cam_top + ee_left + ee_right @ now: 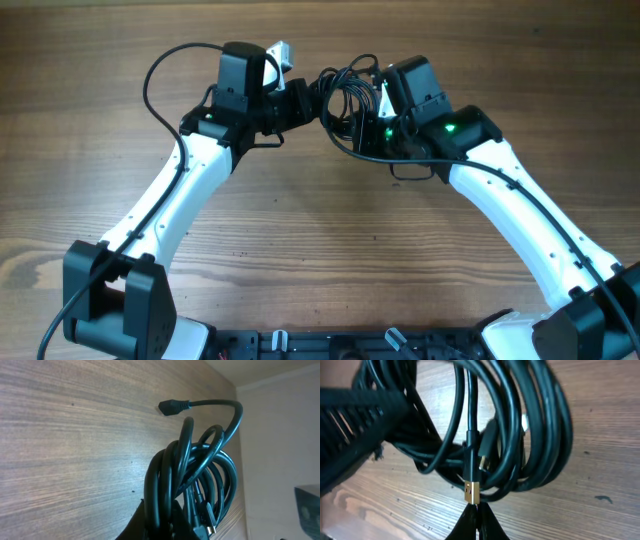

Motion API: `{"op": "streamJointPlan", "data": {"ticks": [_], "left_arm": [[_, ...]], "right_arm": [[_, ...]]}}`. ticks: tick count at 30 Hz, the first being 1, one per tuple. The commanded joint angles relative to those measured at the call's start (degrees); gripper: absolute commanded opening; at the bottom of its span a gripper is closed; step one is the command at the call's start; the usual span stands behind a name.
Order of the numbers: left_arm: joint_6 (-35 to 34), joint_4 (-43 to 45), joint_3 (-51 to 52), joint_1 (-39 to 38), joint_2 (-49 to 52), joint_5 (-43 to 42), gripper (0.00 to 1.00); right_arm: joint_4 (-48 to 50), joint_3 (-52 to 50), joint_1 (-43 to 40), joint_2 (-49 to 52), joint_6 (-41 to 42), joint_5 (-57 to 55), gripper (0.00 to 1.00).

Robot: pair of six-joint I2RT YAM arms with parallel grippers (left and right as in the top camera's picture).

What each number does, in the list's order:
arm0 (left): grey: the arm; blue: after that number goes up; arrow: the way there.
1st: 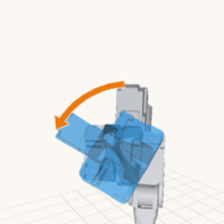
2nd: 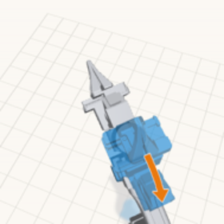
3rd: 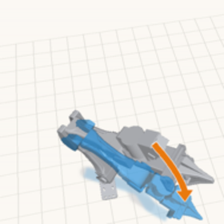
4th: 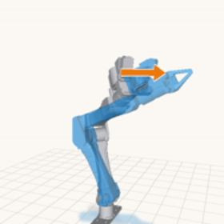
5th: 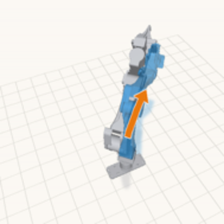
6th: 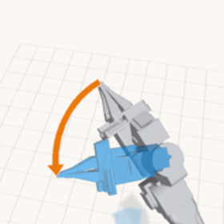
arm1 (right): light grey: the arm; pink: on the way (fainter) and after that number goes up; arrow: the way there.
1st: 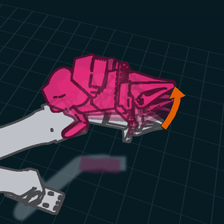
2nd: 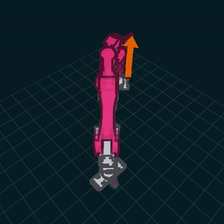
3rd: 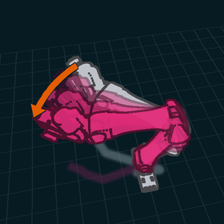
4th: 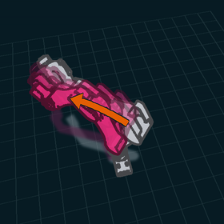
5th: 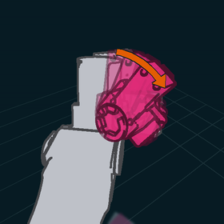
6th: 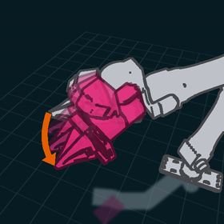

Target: Untangle cables

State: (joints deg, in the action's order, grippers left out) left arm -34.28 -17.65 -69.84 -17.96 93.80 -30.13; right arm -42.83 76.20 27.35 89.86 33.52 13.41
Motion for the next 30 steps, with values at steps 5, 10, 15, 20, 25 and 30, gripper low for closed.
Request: {"op": "streamJointPlan", "data": {"ticks": [5, 10, 15, 20, 25, 30], "left_arm": [[1.73, -0.13, -0.57, -0.59, -1.55, -5.51, 0.04], [2.12, -0.15, -0.57, -2.40, -1.55, -9.53, 0.04], [2.12, -0.17, -0.57, -2.93, -1.55, -13.81, 0.04], [2.10, -0.15, -0.57, -2.95, -1.55, -19.19, 0.04], [2.10, 0.02, -0.57, -2.14, -1.55, -14.86, 0.04], [0.70, 0.07, -0.57, -2.19, -1.53, -4.66, 0.04]], "right_arm": [[3.85, 0.22, 0.39, 0.70, 1.18, -2.08, 0.04], [4.63, 0.22, 0.37, 0.70, 1.25, -5.97, 0.04], [3.63, 0.22, -0.07, 1.66, 4.17, -15.72, 0.04], [6.80, 0.24, -1.57, 6.80, 3.74, -13.20, 0.04], [6.71, 0.52, -3.21, 3.61, 2.27, -3.67, 0.23], [1.73, 0.52, -11.21, -9.33, -7.72, 16.04, 0.63]]}}
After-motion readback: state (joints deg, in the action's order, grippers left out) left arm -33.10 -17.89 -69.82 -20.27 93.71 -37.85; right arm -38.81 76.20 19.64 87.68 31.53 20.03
